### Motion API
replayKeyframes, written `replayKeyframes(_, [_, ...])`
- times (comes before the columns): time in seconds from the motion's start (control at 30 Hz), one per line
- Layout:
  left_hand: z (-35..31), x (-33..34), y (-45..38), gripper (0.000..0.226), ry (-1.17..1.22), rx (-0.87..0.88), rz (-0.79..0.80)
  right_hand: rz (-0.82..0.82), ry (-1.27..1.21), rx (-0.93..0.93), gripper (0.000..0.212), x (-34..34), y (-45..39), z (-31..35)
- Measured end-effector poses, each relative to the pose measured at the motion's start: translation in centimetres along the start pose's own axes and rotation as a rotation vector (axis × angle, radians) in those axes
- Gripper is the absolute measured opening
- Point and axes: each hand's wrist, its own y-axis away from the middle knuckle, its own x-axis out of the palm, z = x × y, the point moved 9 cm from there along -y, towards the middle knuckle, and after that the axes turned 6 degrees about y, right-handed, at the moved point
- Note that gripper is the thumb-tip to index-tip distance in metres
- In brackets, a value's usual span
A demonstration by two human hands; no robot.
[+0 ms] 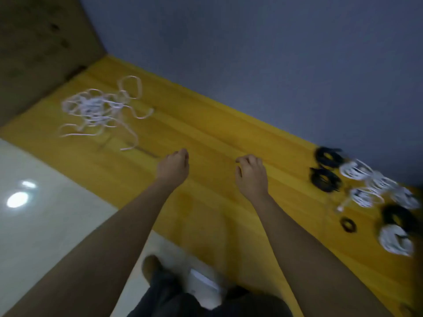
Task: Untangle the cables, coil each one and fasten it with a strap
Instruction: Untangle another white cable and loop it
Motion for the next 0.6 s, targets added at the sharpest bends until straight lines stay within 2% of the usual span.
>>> replayKeyframes(0.17, [15.8, -10.7, 0.5, 0.021, -0.055, -0.141, -0.080, 0.150, 0.156, -0.179, 0.031, 5.9, -6.8, 16.8])
replayKeyframes(0.33, [27.9, -18.7, -0.1, 0.020, -0.074, -0.227, -0.123, 0.154, 0.143, -0.262, 0.030, 9.1, -12.3, 31.3])
replayKeyframes(0.43, [33.2, -22.3, -1.8, 0.020, -0.059, -0.245, -0.154, 0.156, 0.123, -0.303, 0.030, 10.7, -15.3, 37.6])
replayKeyframes(0.6, [40.2, -25.5, -6.2, 0.017, -0.036, -0.267, -0.136, 0.158, 0.109, -0.312, 0.031, 14.7, -20.4, 44.0])
